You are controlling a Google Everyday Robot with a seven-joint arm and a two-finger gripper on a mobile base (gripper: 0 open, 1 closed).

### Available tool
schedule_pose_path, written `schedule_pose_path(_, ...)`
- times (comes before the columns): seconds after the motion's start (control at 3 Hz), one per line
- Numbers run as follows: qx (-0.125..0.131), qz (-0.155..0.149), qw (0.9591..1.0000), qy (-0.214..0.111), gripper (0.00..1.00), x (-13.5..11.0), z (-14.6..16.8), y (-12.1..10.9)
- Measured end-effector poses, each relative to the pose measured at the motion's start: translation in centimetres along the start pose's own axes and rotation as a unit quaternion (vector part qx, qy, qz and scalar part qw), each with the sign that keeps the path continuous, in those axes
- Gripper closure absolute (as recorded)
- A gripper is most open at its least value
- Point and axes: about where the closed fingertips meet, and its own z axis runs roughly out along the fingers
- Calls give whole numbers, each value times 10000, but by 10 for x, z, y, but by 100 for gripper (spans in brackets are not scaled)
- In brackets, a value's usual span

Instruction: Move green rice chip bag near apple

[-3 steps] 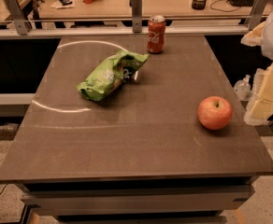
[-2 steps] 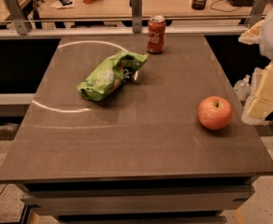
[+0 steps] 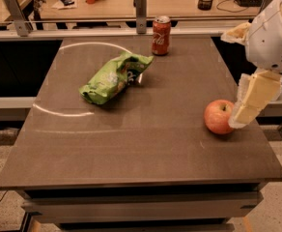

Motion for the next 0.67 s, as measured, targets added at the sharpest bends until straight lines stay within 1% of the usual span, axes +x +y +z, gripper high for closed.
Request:
schedule_pose_path(0.33,144,-509,9963,-681,0,-14,13,-7)
schedule_pose_path(0.67,231,-1135,9851,-1270,0,-35,25,-20)
